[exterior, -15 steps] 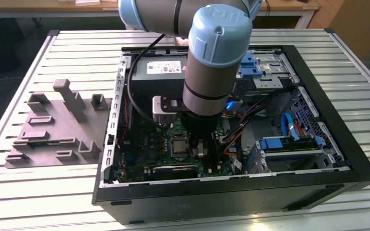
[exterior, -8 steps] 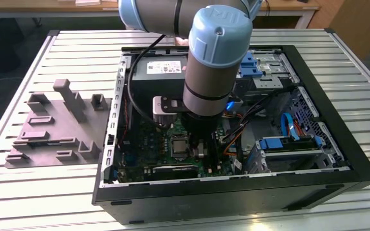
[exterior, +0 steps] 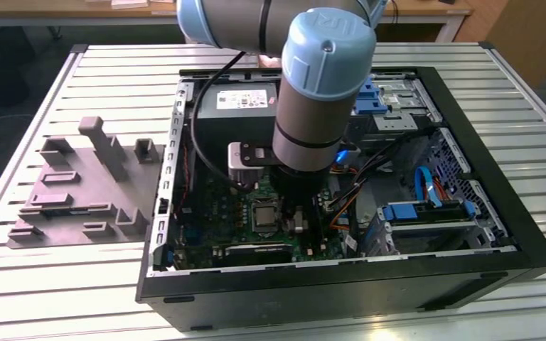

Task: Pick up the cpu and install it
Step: 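Install the first cpu locking lever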

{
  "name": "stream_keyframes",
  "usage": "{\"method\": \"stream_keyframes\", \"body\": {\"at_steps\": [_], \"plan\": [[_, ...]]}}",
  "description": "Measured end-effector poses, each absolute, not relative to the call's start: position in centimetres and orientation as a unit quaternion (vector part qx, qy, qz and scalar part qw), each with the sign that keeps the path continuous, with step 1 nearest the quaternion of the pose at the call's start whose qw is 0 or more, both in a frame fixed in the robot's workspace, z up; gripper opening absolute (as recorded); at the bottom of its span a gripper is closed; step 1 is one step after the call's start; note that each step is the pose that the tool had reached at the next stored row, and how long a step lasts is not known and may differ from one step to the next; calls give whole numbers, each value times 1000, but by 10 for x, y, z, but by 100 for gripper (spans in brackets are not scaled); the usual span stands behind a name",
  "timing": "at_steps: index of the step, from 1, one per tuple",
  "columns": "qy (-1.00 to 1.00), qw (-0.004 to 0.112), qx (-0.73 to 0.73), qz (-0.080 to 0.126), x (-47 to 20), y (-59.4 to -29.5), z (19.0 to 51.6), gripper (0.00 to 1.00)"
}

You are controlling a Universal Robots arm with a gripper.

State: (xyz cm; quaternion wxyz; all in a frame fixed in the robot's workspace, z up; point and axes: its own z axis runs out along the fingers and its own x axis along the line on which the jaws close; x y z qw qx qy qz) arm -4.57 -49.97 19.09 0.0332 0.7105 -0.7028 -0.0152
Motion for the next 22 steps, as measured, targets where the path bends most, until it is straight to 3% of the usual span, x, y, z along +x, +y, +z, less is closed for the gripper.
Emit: {"method": "stream_keyframes", "body": {"at_steps": [22], "plan": [[-698, 33, 715, -15, -44, -500, 187, 11]]}}
